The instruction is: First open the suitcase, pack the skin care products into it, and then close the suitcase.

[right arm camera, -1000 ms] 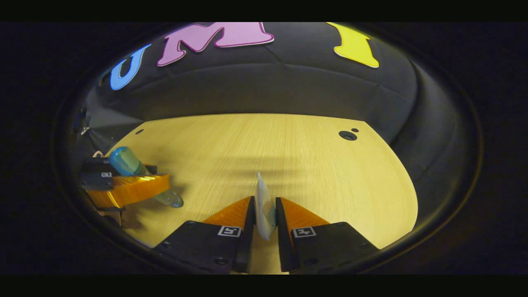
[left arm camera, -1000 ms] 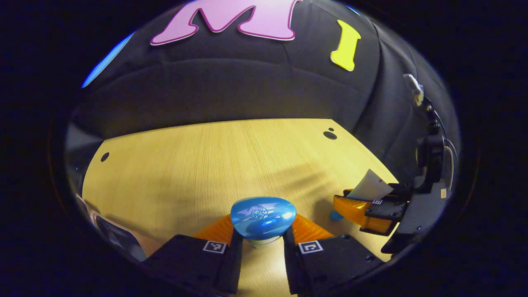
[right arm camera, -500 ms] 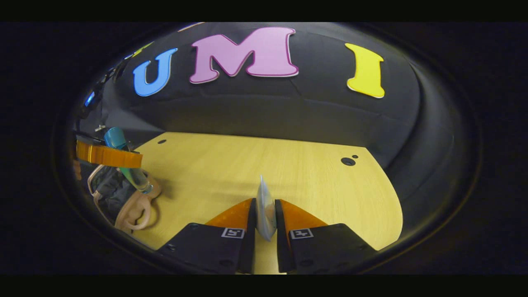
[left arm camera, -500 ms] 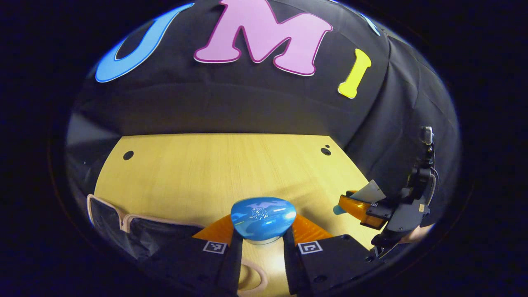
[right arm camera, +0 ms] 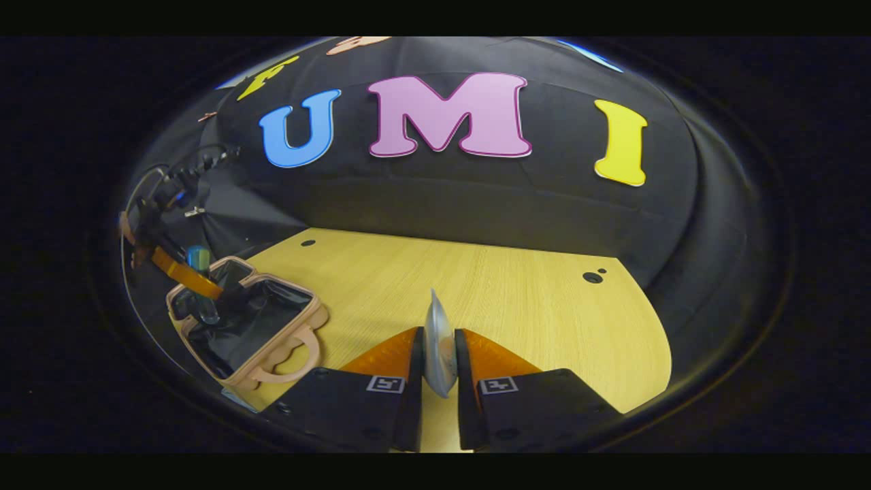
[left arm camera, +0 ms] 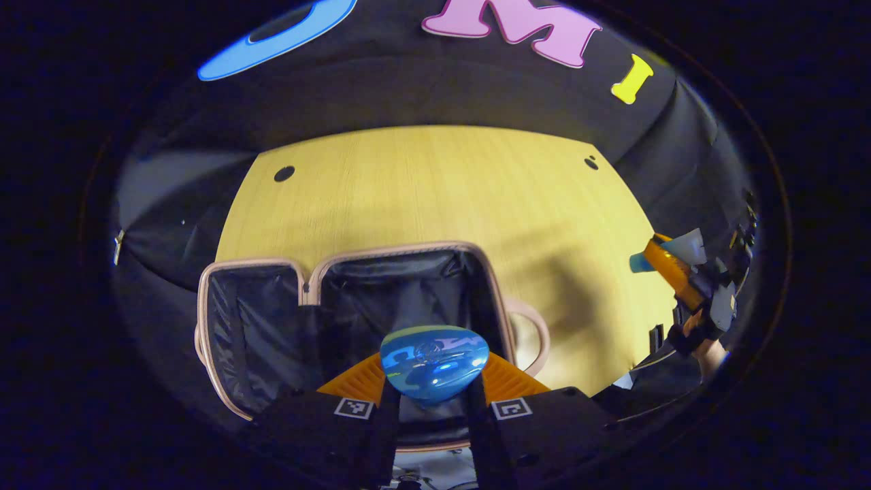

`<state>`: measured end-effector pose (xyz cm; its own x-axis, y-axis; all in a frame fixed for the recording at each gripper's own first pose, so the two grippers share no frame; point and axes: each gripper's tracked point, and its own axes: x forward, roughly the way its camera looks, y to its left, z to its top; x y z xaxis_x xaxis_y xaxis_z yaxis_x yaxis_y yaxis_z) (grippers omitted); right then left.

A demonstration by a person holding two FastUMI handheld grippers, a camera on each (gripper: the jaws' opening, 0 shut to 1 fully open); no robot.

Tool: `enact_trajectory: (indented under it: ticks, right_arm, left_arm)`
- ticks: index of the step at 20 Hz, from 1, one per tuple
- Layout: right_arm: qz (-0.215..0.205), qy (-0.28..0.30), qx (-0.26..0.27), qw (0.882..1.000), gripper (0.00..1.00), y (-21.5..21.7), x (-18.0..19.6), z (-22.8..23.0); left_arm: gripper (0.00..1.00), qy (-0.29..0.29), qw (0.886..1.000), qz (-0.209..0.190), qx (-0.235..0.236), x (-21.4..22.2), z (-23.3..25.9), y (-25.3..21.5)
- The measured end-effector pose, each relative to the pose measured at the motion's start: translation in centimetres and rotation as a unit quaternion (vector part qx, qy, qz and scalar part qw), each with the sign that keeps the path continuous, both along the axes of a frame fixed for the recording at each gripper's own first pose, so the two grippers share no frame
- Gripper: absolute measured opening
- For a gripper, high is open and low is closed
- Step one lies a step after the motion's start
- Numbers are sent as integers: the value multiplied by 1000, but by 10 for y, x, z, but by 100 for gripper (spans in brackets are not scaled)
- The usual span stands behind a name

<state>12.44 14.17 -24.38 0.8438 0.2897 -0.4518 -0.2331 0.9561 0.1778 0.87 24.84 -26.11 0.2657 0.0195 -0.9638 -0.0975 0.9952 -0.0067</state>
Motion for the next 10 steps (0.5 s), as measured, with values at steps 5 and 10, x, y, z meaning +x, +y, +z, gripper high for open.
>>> enact_trajectory:
  ticks: [5, 10]
  right_arm:
    - [0, -7, -15, 1000, 25, 0, -33, 11]
    - [1, -9, -19, 1000, 28, 12, -52, 23]
  left_arm:
    - [48, 119, 992, 40, 5, -48, -61, 28]
    - [49, 130, 990, 40, 46, -60, -98, 46]
